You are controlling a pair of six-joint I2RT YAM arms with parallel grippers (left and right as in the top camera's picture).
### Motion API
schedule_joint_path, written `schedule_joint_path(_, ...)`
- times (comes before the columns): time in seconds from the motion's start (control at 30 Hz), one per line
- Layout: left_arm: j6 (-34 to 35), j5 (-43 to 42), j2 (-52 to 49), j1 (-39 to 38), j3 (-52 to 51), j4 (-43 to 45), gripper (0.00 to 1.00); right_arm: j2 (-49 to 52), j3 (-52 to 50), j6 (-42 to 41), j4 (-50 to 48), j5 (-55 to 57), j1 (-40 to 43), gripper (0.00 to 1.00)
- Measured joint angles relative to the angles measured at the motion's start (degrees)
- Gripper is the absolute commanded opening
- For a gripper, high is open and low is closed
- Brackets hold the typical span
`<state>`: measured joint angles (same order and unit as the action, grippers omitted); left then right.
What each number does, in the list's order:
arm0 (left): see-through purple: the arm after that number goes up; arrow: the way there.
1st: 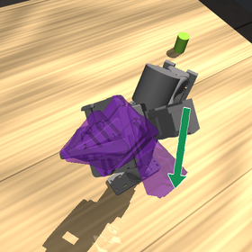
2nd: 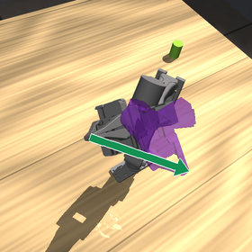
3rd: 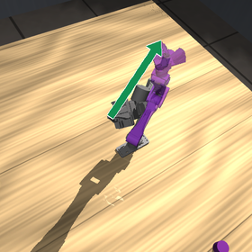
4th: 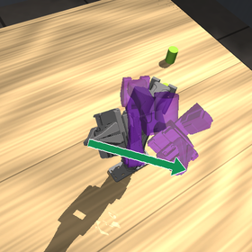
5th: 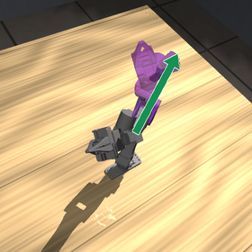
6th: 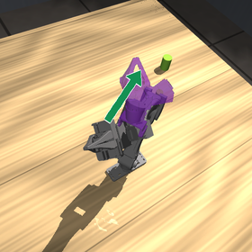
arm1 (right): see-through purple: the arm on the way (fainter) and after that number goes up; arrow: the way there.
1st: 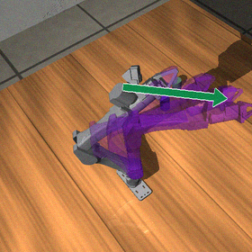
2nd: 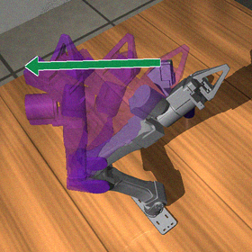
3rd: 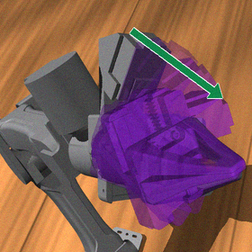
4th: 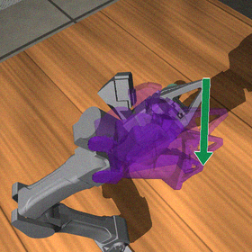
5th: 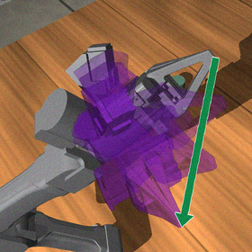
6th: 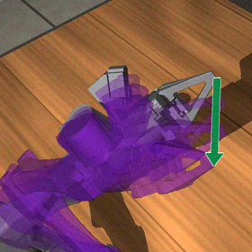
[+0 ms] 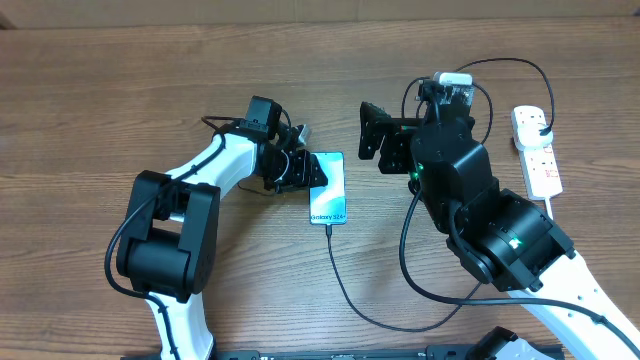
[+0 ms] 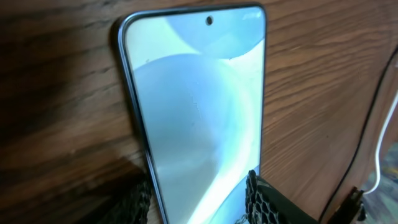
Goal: Plug charger to phone and switch on socket
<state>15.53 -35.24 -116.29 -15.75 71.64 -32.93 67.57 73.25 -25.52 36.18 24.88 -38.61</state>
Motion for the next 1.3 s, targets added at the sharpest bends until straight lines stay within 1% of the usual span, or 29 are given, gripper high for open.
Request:
schedule_joint_path(0.1,0.1,1.2,0.4,0.0,0.2,-1.2,0.68,0.0,0.0,0.0,0.3,0.0,0.0,1.0)
schedule_joint_path(0.13,0.1,1.6,0.6,0.0,0.2,-1.6,0.77,0.0,0.0,0.0,0.3,0.0,0.0,1.0)
schedule_joint_path(0.17,0.3,2.4,0.9,0.0,0.5,-2.0,1.0,0.0,0.0,0.0,0.4,0.0,0.0,1.0)
schedule_joint_path(0.23,0.6,2.9,1.5,0.0,1.0,-2.6,1.0,0.0,0.0,0.0,0.4,0.0,0.0,1.0)
schedule_joint_path(0.33,0.6,6.8,2.0,-0.1,2.2,-5.7,1.0,0.0,0.0,0.0,0.5,0.0,0.0,1.0)
schedule_joint_path(0.37,0.6,8.0,2.0,0.0,2.8,-7.6,1.0,0.0,0.0,0.0,0.6,0.0,0.0,0.88)
schedule_joint_path(0.4,0.6,10.3,2.0,0.4,3.7,-10.2,1.0,0.1,0.0,0.0,0.7,0.0,0.0,0.61)
schedule_joint_path(0.43,0.6,12.2,2.0,0.9,4.2,-12.3,1.0,0.3,0.0,0.2,0.8,0.0,0.0,0.47)
schedule_joint_path(0.47,0.6,15.1,2.0,1.7,5.4,-16.0,1.0,0.7,0.0,0.3,1.7,0.0,0.0,0.28)
schedule_joint_path(0.5,0.6,16.7,2.1,2.4,6.0,-17.5,1.0,1.3,0.0,0.2,3.8,0.0,0.0,0.14)
schedule_joint_path(0.53,0.6,18.7,2.7,3.1,7.2,-19.9,1.0,1.8,0.0,-0.5,5.5,0.0,0.0,0.06)
schedule_joint_path(0.57,0.6,20.8,4.6,3.6,8.0,-21.0,1.0,2.5,0.0,-1.3,7.7,0.0,0.0,0.04)
schedule_joint_path(0.63,0.6,23.6,9.6,4.0,8.7,-22.1,1.0,3.9,0.0,-3.4,11.6,0.0,0.0,0.04)
schedule_joint_path(0.67,0.6,25.8,15.0,3.9,9.1,-23.1,1.0,5.6,0.0,-5.6,15.6,0.0,0.5,0.04)
schedule_joint_path(0.73,0.7,28.8,24.1,3.5,10.2,-24.7,1.0,7.1,-0.2,-8.3,18.4,0.0,1.9,0.04)
schedule_joint_path(0.83,1.3,33.7,37.0,2.8,11.1,-28.4,1.0,9.1,-0.3,-12.6,23.6,-0.1,7.4,0.04)
schedule_joint_path(0.93,2.9,39.7,49.0,1.7,11.2,-33.4,1.0,11.4,-0.5,-16.7,24.9,0.0,18.2,0.04)
schedule_joint_path(1.0,4.0,42.4,54.2,1.5,11.2,-36.5,1.0,12.9,-0.6,-18.0,23.8,-0.5,25.2,0.04)
schedule_joint_path(1.03,4.3,44.1,57.4,1.5,11.1,-38.9,1.0,14.5,-0.6,-18.7,22.3,-0.9,31.0,0.04)
schedule_joint_path(1.07,4.7,45.1,59.7,1.5,11.0,-40.3,1.0,15.4,-0.6,-18.9,21.6,-1.3,34.2,0.04)
schedule_joint_path(1.2,5.6,47.4,65.9,1.5,10.8,-42.3,1.0,20.7,-0.2,-16.7,19.0,-9.4,48.5,0.04)
schedule_joint_path(1.23,5.6,47.6,66.7,1.5,10.8,-42.4,1.0,24.3,0.6,-16.1,19.7,-13.1,54.3,0.04)
schedule_joint_path(1.3,5.6,47.9,67.3,1.5,10.8,-42.4,1.0,27.5,2.7,-15.6,21.0,-15.6,57.8,0.04)
